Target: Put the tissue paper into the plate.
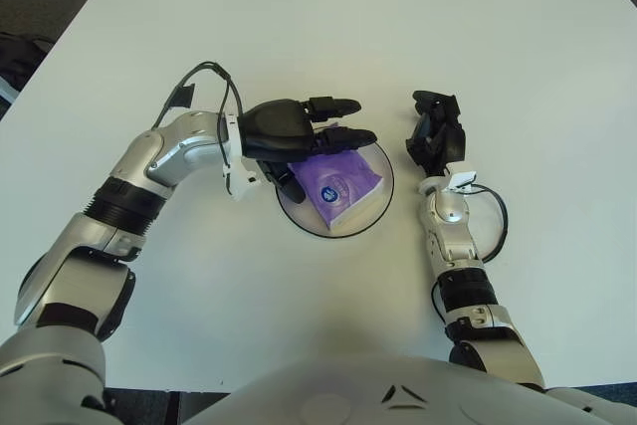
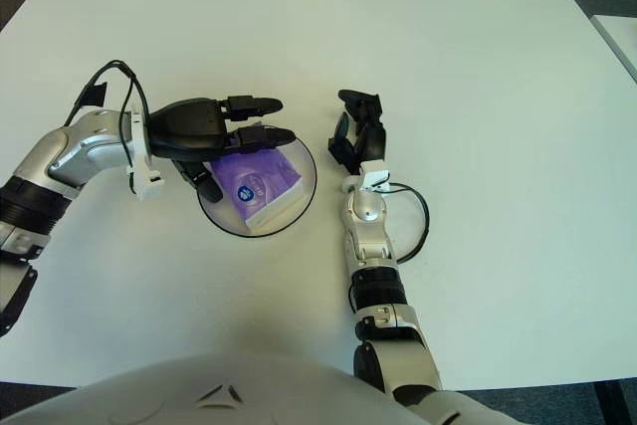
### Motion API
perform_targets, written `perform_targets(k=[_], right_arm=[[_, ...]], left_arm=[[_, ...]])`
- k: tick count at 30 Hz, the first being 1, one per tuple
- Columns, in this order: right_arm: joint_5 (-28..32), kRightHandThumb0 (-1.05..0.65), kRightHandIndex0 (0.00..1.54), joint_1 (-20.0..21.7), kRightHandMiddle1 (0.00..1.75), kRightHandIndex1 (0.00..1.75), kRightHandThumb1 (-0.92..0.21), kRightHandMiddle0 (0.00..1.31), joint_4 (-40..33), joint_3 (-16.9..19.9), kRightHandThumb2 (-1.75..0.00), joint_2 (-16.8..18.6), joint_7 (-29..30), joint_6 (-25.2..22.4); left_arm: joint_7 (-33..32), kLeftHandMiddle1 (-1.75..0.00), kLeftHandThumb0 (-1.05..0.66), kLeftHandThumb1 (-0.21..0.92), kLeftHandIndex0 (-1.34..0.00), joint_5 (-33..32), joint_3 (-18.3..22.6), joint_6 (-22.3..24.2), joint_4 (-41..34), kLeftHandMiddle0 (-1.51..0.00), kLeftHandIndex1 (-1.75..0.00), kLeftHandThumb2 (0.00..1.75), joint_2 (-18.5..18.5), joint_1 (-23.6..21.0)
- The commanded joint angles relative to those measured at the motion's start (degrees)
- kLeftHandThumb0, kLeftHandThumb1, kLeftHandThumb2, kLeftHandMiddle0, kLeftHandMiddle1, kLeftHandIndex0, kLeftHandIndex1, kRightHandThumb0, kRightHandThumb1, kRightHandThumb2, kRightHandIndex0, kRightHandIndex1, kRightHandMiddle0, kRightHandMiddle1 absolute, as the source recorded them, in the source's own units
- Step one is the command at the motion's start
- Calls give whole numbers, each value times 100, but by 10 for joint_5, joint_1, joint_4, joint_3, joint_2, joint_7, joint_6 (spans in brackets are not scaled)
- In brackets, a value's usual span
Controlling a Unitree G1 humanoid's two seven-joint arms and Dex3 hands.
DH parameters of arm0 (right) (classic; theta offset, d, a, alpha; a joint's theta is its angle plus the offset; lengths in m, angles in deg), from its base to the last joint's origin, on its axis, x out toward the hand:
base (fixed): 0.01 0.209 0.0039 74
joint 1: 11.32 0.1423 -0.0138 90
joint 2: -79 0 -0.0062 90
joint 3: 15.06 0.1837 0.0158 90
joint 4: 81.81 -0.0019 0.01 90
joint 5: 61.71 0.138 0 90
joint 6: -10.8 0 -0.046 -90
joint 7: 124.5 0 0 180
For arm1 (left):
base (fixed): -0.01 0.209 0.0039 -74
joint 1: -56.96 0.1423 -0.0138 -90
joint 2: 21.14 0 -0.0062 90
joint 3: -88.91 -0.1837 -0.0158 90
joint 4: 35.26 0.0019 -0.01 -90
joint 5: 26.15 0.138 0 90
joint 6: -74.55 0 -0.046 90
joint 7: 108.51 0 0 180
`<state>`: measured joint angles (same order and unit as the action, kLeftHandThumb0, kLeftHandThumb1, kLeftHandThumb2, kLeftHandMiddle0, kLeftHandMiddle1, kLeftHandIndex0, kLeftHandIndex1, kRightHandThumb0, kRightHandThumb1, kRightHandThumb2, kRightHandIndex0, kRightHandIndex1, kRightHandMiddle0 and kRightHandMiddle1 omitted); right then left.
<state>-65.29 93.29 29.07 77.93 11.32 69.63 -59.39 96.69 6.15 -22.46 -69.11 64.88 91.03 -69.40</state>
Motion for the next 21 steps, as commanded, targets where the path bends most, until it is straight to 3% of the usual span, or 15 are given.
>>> perform_targets(k=[1, 14, 21], right_arm=[[0, -55, 37, -43, 118, 83, -92, 23, 44, 6, -84, 1, 7, -34], [-3, -55, 38, -47, 114, 81, -92, 13, 41, 0, -89, -2, 4, -32], [-3, -53, 40, -46, 117, 82, -92, 17, 44, -2, -86, -1, 5, -30]], left_arm=[[14, 0, -105, 92, 0, -13, -2, -1, 1, 0, 0, 27, 7, -9], [16, 0, -105, 92, 0, -37, 14, 15, 12, 0, 0, 35, 4, -4], [-6, 0, -105, 92, 0, -56, 37, 31, 31, 0, 0, 46, -8, 4]])
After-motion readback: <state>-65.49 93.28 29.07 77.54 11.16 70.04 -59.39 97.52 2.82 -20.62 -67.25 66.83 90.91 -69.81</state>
